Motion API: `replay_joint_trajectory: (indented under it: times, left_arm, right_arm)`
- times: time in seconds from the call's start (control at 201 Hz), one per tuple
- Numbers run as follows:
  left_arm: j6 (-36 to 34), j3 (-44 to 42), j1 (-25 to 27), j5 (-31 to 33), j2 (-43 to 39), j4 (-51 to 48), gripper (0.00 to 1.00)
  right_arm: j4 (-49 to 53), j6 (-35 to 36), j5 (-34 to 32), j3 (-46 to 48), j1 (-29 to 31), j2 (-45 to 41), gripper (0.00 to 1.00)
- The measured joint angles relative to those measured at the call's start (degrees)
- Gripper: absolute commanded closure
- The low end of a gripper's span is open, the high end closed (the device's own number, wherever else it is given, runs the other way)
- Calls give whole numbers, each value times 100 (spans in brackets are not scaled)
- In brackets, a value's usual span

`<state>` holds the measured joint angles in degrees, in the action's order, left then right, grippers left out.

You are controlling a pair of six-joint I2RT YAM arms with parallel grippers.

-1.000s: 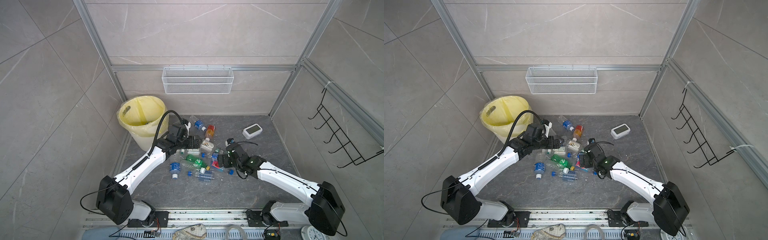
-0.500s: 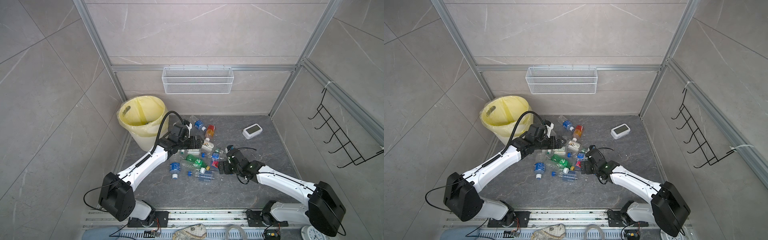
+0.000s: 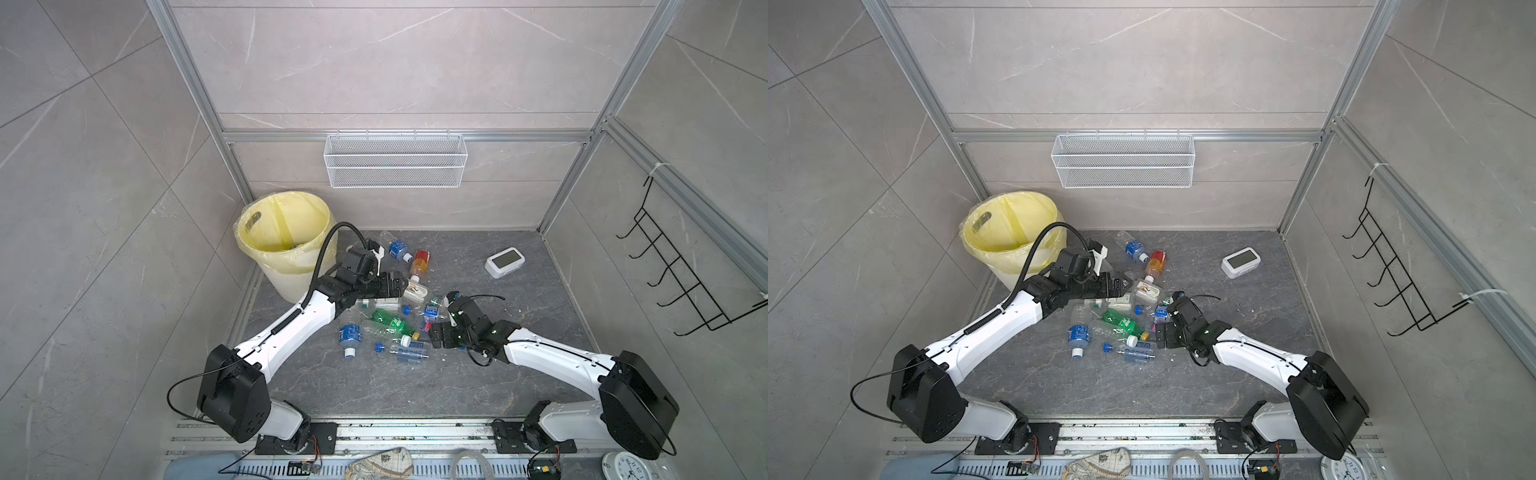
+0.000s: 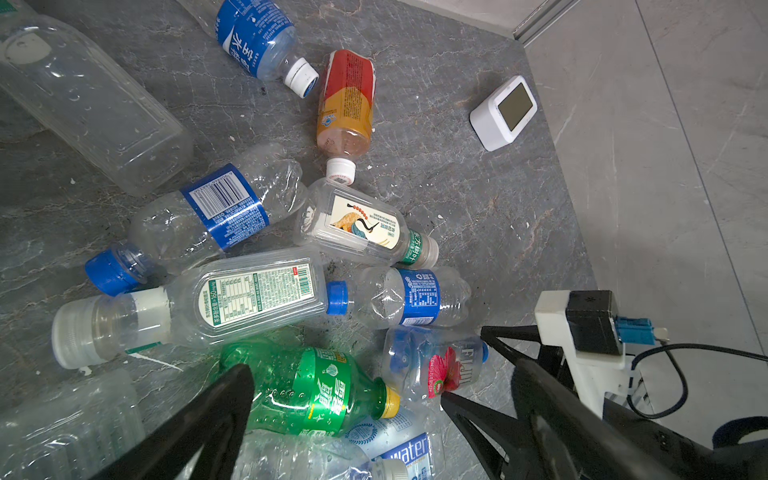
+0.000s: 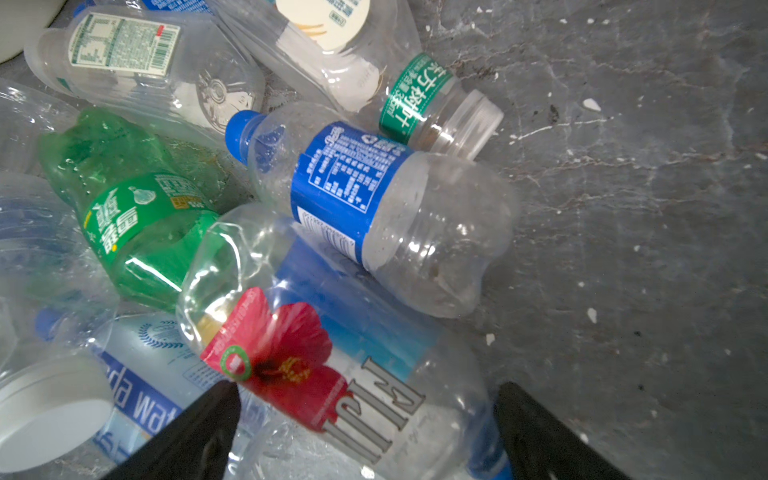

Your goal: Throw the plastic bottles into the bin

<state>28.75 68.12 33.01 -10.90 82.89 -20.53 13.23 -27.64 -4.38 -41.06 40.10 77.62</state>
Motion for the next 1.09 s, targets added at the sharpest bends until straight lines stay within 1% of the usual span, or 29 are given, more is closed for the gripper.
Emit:
replay_joint_trajectory:
  times: [0.682,1.095]
  left_arm:
    - [0,0,0,0,0,0,0]
    - [2,0,0,-4,2,-2,0]
  right_arm:
    - [-195,-4,188,177,0,94,2]
    - [-284,-2,184,284,50,232,8]
